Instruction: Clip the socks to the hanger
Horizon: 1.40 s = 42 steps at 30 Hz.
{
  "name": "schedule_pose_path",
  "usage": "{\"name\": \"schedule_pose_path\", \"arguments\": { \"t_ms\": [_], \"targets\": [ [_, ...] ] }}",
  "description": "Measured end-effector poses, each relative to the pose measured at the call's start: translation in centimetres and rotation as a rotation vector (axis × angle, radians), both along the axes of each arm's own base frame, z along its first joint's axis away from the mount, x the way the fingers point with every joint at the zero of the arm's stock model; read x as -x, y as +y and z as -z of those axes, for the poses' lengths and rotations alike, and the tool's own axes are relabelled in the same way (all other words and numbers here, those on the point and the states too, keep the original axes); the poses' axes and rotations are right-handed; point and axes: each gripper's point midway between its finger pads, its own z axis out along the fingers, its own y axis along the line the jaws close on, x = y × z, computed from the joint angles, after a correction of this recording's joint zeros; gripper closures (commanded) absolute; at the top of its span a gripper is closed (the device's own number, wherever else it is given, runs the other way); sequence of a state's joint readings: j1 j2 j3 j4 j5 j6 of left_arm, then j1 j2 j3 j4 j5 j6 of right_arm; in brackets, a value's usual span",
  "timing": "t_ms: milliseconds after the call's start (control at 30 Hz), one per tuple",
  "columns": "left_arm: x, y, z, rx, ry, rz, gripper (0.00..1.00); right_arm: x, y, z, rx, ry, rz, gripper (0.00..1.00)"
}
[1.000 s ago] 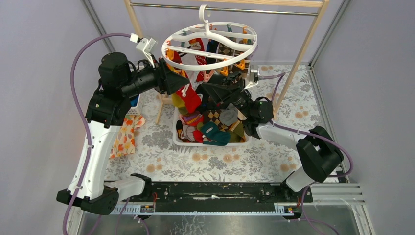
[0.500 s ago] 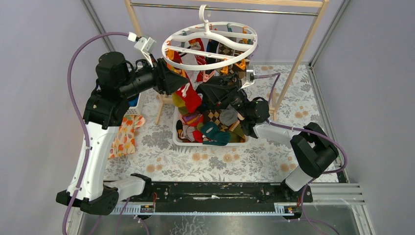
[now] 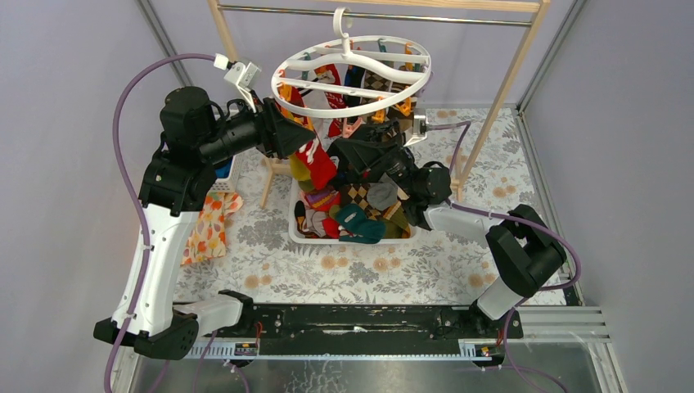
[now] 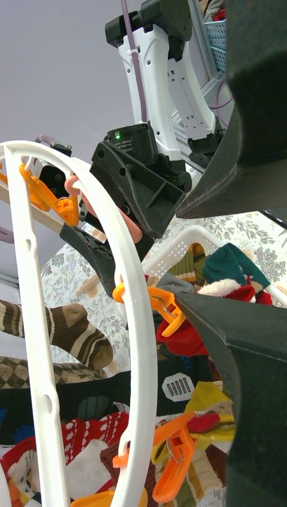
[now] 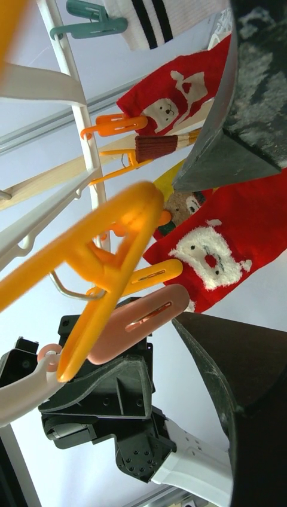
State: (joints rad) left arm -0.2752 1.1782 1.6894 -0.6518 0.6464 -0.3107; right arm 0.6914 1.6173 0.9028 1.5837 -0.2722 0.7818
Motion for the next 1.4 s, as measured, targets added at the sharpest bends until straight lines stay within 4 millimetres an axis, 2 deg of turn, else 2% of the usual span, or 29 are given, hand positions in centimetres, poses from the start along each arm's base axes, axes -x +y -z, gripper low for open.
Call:
{"name": "schedule_pose_path", "arguments": {
  "t_ms": [200,333,467,733,1000,1200,1333,1400],
  "targets": [
    [0.1,0.0,-0.1,0.001,-0.003,0.000,0.45,-0.6,-0.6,-0.1,-0.005,0.007,0.013,0.21],
    [0.1,0.0,-0.1,0.001,-0.004,0.000,0.45,-1.2,-1.2,-0.1,-0.008,0.011,0.027,0.29],
    [0.2,0.0,-0.1,0.001,-0.005,0.000,0.45,-1.5,-1.5,-0.1,-0.008,0.012,0.036,0.30],
    [0.2,0.0,-0.2,0.002,-0.005,0.001,0.45,-1.7,-1.9,-0.2,-0.005,0.001,0.044,0.15],
    [0.4,0.1,-0.3,0.003,-0.011,0.001,0.45,-1.6,-2.0,-0.3,0.019,-0.037,0.062,0.14],
    [0.4,0.1,-0.4,0.004,-0.012,0.001,0.44,-1.8,-2.4,-0.9,0.044,-0.063,0.096,0.00],
    [0.4,0.1,-0.4,0.004,-0.012,0.001,0.44,-2.0,-2.6,-1.3,0.062,-0.072,0.119,0.01],
    [0.4,0.1,-0.4,0.004,-0.012,0.001,0.44,-2.1,-2.7,-1.3,0.072,-0.074,0.129,0.06]
  ]
}}
